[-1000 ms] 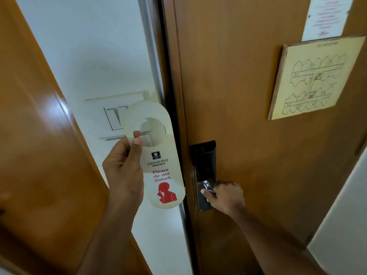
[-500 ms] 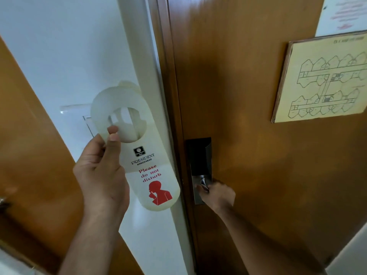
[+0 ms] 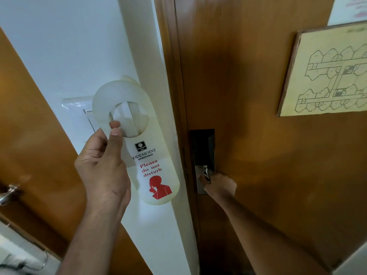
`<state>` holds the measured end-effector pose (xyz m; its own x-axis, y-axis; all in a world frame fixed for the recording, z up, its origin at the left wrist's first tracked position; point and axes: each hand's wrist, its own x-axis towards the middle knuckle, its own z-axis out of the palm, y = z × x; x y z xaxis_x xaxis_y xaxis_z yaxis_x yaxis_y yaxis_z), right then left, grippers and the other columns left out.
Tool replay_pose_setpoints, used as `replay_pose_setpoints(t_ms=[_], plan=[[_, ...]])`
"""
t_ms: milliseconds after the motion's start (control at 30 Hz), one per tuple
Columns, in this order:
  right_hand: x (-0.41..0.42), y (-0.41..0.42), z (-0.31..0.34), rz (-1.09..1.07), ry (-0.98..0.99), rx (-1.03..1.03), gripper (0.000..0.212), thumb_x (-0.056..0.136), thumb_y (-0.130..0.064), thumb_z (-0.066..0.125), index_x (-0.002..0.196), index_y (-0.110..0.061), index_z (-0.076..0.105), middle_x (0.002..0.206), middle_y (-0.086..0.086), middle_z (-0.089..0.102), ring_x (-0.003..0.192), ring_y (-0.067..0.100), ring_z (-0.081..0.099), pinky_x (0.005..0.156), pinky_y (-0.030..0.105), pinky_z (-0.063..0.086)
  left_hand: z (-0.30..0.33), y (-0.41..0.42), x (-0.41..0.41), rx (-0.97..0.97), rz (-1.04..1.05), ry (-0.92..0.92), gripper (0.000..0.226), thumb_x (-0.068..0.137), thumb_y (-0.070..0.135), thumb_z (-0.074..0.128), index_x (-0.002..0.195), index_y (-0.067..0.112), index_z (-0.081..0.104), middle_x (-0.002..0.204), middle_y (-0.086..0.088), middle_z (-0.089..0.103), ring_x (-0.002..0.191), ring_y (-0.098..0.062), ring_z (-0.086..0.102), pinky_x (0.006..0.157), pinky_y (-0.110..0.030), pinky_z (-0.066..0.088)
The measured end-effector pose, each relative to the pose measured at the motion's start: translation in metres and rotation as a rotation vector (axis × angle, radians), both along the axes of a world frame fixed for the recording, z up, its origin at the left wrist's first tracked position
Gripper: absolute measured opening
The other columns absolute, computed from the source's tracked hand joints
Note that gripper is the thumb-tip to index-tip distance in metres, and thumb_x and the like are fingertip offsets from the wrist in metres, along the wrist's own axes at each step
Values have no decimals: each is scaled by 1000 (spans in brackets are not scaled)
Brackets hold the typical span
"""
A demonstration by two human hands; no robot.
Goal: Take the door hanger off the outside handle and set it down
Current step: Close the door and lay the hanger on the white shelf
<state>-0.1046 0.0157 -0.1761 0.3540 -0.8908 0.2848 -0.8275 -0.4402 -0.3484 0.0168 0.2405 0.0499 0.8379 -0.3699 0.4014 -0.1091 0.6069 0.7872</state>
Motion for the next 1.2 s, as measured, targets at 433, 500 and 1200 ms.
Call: replay_pose_setpoints(t_ms=[433, 500, 1200], plan=[[8, -15, -2, -1, -36, 1, 53, 93, -69, 36, 65, -27, 50, 56, -7, 53, 50, 9, 54, 49, 23, 44, 1, 2, -2, 8, -21, -70, 22, 101, 11, 60, 96, 24, 78, 90, 17, 81, 86, 1, 76, 69, -14, 60], [8, -14, 0, 6, -43, 7, 54, 93, -70, 36, 63, -26, 48, 56, -7, 52, 49, 10, 54, 49, 23, 44, 1, 3, -2, 19, -28, -91, 21, 102, 12, 60, 96, 24, 77, 87, 18, 81, 84, 1, 76, 67, -13, 59], [-112, 97, 118, 340, -1481, 505, 63, 89, -63, 48, 119, -10, 65, 110, 16, 73, 106, 35, 69, 89, 48, 57, 12, -48, -102, 60, -313, 91, 14, 100, 27, 65, 87, 24, 70, 87, 5, 81, 81, -16, 79, 60, -30, 62]])
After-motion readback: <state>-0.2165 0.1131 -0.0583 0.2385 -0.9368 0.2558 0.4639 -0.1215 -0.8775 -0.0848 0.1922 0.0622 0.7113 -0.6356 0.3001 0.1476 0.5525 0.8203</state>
